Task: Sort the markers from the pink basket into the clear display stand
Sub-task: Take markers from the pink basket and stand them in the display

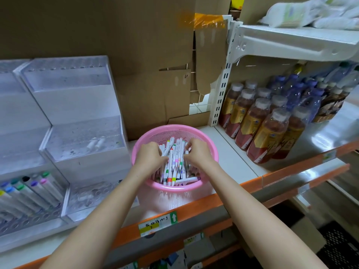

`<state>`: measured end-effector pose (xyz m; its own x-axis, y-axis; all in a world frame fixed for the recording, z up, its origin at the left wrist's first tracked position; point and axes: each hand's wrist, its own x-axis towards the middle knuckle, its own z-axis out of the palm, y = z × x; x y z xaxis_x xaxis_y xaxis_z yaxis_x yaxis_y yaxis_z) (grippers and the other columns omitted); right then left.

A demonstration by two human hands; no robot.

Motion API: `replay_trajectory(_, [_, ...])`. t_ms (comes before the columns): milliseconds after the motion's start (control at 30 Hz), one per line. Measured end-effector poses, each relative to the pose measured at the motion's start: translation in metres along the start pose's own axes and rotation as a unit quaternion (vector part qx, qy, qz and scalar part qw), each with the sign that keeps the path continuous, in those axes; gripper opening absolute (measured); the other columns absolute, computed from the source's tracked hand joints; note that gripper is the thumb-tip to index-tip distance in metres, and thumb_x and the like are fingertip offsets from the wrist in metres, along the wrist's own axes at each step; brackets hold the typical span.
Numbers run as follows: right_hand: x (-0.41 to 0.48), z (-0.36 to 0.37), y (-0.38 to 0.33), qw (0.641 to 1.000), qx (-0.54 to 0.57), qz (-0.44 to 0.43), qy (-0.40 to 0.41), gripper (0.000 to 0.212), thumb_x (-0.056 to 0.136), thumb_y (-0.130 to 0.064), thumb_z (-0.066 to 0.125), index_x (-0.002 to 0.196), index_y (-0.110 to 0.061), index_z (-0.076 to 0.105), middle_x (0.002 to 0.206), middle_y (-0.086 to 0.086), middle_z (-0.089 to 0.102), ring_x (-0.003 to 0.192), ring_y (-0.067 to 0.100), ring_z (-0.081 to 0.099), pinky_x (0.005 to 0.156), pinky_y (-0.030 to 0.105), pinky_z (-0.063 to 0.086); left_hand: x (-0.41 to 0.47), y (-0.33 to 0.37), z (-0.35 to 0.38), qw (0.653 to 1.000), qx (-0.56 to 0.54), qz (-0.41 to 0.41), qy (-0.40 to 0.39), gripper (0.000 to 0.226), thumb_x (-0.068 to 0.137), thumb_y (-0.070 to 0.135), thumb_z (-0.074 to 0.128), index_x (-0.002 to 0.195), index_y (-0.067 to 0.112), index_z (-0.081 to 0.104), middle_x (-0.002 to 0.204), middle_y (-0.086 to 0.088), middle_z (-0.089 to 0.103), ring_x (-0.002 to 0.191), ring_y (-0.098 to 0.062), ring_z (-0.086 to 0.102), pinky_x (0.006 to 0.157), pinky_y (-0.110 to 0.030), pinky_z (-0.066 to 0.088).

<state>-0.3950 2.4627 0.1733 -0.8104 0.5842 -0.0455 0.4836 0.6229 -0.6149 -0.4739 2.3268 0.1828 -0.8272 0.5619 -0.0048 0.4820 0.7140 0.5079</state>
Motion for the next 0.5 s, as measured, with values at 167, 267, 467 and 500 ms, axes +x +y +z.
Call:
replay_trajectory(167, [0.0018,0.0004,0.0002,1.0,-0.01,0.006,-0.004,0.024,0.082,0.003,0.06,0.095,-0.011,0.046,0.077,0.001,0.05,0.07,0.018,0.055,0.062,0.033,0.051,-0.0012,0.0028,-0.0013,1.0,0.004,0.002,-0.011,0.014,0.083,0.019,0.07,0.082,0.013,0.057,0.064,0.009,0.05,0.056,-0.002,0.045,0.046,-0.014,0.029])
replay_trajectory(267, [0.0024,-0.0006,-0.0001,1.0,-0.022,-0.002,-0.015,0.023,0.083,0.001,0.06,0.091,-0.012,0.043,0.074,-0.001,0.046,0.066,0.014,0.05,0.064,0.032,0.051,-0.001,0.004,-0.0031,1.0,0.003,0.001,-0.025,0.016,0.083,0.015,0.069,0.084,0.017,0.053,0.074,0.005,0.053,0.057,-0.003,0.044,0.047,-0.013,0.03])
replay_trajectory(467, [0.0031,-0.001,0.001,0.999,0.013,0.019,-0.023,0.029,0.081,0.004,0.06,0.106,-0.007,0.051,0.078,0.003,0.05,0.066,0.016,0.053,0.051,0.027,0.045,0.003,0.0028,-0.0047,0.999,0.022,-0.012,-0.028,0.017,0.075,0.002,0.061,0.068,0.013,0.05,0.058,0.004,0.046,0.062,-0.016,0.049,0.046,-0.021,0.031])
replay_trajectory(500, [0.0027,-0.0007,0.0008,0.999,0.028,0.01,-0.018,0.04,0.08,0.003,0.06,0.117,-0.008,0.05,0.079,0.004,0.051,0.065,0.015,0.053,0.049,0.026,0.042,0.0028,0.0028,-0.0046,0.999,0.017,-0.016,-0.027,0.019,0.075,-0.001,0.058,0.065,0.012,0.048,0.057,0.002,0.045,0.061,-0.018,0.05,0.044,-0.023,0.032])
